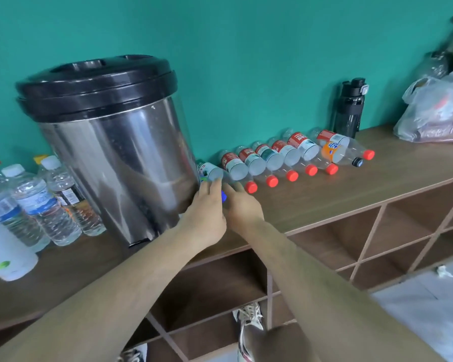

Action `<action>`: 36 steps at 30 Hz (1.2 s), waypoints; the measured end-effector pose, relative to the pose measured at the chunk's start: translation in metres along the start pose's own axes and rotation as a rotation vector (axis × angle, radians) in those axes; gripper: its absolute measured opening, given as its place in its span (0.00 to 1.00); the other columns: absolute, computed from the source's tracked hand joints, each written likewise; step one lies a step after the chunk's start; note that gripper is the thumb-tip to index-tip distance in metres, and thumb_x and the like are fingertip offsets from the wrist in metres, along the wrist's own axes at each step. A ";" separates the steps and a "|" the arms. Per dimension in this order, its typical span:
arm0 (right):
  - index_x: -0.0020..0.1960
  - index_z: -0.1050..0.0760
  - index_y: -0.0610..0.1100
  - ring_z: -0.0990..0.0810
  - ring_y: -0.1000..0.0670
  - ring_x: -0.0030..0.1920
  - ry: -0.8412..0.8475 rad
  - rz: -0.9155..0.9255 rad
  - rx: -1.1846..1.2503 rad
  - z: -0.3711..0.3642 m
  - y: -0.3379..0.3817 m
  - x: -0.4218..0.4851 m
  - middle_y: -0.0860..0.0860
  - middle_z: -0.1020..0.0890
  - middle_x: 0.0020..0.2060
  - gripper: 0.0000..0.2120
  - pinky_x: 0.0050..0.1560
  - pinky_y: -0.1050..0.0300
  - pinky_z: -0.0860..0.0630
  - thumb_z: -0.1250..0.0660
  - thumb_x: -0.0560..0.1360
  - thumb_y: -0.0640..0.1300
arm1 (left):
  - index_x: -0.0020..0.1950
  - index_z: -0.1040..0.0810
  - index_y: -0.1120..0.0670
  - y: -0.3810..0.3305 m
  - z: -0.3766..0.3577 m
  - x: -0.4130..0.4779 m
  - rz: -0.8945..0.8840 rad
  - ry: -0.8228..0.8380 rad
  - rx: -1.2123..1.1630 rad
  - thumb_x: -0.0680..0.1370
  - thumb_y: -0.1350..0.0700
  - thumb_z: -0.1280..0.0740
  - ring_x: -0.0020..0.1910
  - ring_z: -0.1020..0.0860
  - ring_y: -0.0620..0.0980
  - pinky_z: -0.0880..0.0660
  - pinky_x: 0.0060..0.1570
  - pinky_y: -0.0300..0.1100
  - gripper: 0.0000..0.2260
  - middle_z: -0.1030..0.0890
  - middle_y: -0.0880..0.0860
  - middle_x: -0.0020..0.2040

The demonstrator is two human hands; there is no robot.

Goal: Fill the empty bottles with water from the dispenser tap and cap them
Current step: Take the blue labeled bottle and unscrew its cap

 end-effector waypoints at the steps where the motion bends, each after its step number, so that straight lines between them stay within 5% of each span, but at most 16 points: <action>1: 0.77 0.34 0.49 0.19 0.37 0.55 0.007 0.007 -0.037 -0.007 0.002 0.006 0.45 0.28 0.68 0.27 0.45 0.48 0.25 0.33 0.80 0.45 | 0.83 0.52 0.55 0.002 0.000 -0.001 -0.006 -0.001 0.000 0.80 0.63 0.35 0.80 0.42 0.55 0.36 0.75 0.58 0.37 0.44 0.55 0.79; 5: 0.76 0.34 0.46 0.18 0.36 0.55 0.005 -0.027 -0.128 -0.027 0.004 0.024 0.44 0.26 0.67 0.24 0.45 0.48 0.26 0.36 0.81 0.42 | 0.83 0.53 0.55 0.005 0.001 -0.001 -0.027 -0.008 0.019 0.80 0.62 0.34 0.80 0.42 0.55 0.35 0.75 0.59 0.37 0.45 0.55 0.80; 11: 0.69 0.27 0.44 0.19 0.36 0.53 -0.111 -0.069 0.018 -0.009 -0.001 0.011 0.43 0.22 0.61 0.20 0.48 0.45 0.22 0.33 0.79 0.46 | 0.82 0.47 0.56 0.002 0.011 -0.007 -0.066 -0.036 -0.020 0.80 0.62 0.34 0.79 0.39 0.54 0.40 0.75 0.44 0.34 0.42 0.55 0.79; 18: 0.67 0.22 0.48 0.19 0.44 0.54 -0.374 -0.137 0.173 0.077 -0.015 -0.078 0.49 0.19 0.57 0.19 0.50 0.52 0.24 0.29 0.77 0.49 | 0.83 0.47 0.54 -0.020 0.020 -0.030 -0.127 -0.075 -0.024 0.80 0.61 0.33 0.78 0.38 0.53 0.35 0.72 0.45 0.35 0.44 0.52 0.81; 23: 0.68 0.21 0.48 0.20 0.49 0.56 -0.449 -0.171 0.203 0.139 -0.010 -0.160 0.53 0.19 0.57 0.20 0.50 0.58 0.30 0.28 0.77 0.51 | 0.84 0.51 0.52 -0.055 0.025 -0.063 -0.295 -0.088 0.054 0.78 0.58 0.30 0.81 0.46 0.53 0.39 0.77 0.49 0.40 0.47 0.50 0.82; 27: 0.62 0.18 0.49 0.21 0.58 0.44 -0.425 -0.049 0.190 0.175 0.016 -0.216 0.58 0.19 0.50 0.16 0.50 0.60 0.25 0.26 0.75 0.51 | 0.82 0.39 0.56 -0.084 0.045 -0.100 -0.411 -0.246 0.059 0.73 0.45 0.25 0.79 0.39 0.55 0.37 0.76 0.55 0.42 0.36 0.54 0.79; 31: 0.61 0.17 0.46 0.25 0.62 0.37 -0.345 0.079 0.223 0.201 0.041 -0.245 0.64 0.23 0.39 0.15 0.42 0.71 0.33 0.24 0.75 0.47 | 0.76 0.31 0.54 -0.089 0.076 -0.144 -0.471 -0.346 0.047 0.69 0.40 0.21 0.68 0.26 0.56 0.33 0.71 0.54 0.41 0.24 0.52 0.70; 36: 0.60 0.18 0.48 0.22 0.58 0.38 -0.232 0.245 0.395 0.207 0.084 -0.247 0.58 0.17 0.43 0.11 0.45 0.63 0.25 0.25 0.78 0.47 | 0.71 0.30 0.52 -0.057 0.123 -0.189 -0.367 -0.364 0.210 0.68 0.38 0.22 0.59 0.22 0.54 0.25 0.60 0.52 0.38 0.22 0.51 0.63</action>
Point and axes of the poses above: each hand's wrist, its own x-axis towards the middle knuckle, its own z-axis out of the back of the hand, y = z × x, the point moved 5 cm from there along x, towards the middle knuckle
